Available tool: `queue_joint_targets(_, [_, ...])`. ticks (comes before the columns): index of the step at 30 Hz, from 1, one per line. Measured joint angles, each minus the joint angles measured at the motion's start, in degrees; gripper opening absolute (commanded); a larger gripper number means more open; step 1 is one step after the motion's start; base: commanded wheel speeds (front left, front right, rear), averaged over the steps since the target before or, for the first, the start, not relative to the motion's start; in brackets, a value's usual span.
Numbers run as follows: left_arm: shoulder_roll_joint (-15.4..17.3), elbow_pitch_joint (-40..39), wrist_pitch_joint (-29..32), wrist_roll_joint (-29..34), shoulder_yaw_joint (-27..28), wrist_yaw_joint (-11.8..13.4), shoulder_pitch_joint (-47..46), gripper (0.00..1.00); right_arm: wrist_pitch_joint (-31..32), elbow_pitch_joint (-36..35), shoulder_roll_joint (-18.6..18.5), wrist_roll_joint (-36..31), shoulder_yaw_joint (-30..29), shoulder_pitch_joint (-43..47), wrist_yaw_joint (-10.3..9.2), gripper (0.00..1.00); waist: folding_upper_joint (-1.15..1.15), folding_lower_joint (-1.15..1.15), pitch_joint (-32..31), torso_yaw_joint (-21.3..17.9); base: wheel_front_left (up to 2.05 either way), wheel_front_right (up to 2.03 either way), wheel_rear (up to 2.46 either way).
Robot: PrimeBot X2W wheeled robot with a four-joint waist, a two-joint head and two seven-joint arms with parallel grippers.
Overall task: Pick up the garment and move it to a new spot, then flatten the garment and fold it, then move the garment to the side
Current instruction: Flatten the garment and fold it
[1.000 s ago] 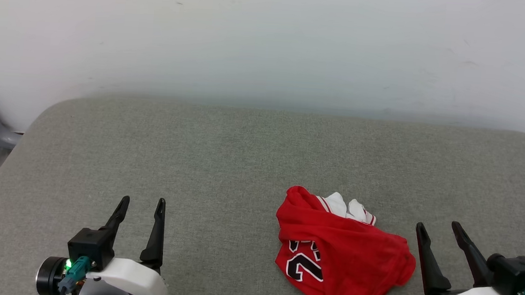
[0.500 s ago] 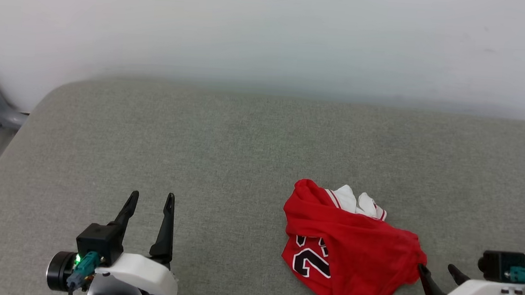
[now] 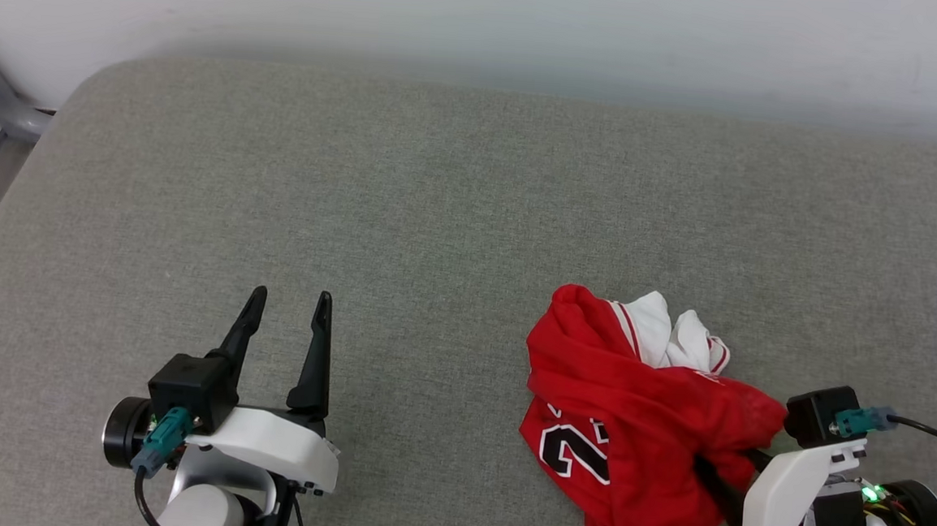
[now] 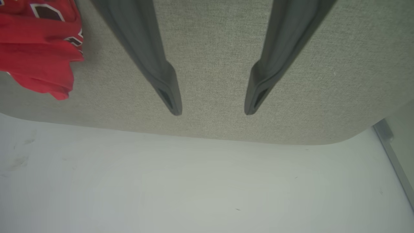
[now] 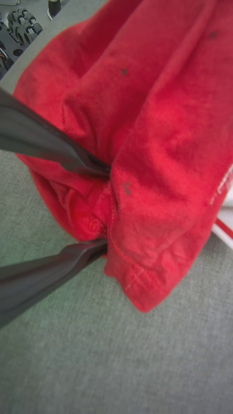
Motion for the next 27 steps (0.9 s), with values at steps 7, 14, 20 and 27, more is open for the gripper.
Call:
queue_joint_targets(7, [-0.5,1.3,-0.4,0.0,0.3,-0.4,-0.1,1.0,-2.1,1.5,-1.6,1.2,1.5,-2.1,0.01,0.0,0.0,0.0,0.1,0.2,0.0,0.0,0.0])
queue_joint_targets(14, [-0.5,2.0,-0.5,0.0,0.8,-0.4,0.3,1.0,-5.3,0.4,-3.4,-1.2,-4.3,-5.4,0.01,0.0,0.0,0.0,-1.9,-0.9,0.0,0.0,0.0])
queue_joint_targets(20, [-0.5,2.4,-0.6,-0.2,0.9,-0.5,1.4,1.0,-6.0,-1.4,-4.0,-6.0,-14.6,-5.4,0.01,0.0,0.0,0.0,-4.5,-2.1,0.0,0.0,0.0])
queue_joint_targets(27, [-0.2,3.0,-0.6,-1.0,1.2,-0.2,4.0,1.0,-3.9,-10.0,-0.4,-8.3,-15.5,1.6,0.01,0.0,0.0,0.0,-8.1,-3.4,0.0,0.0,0.0])
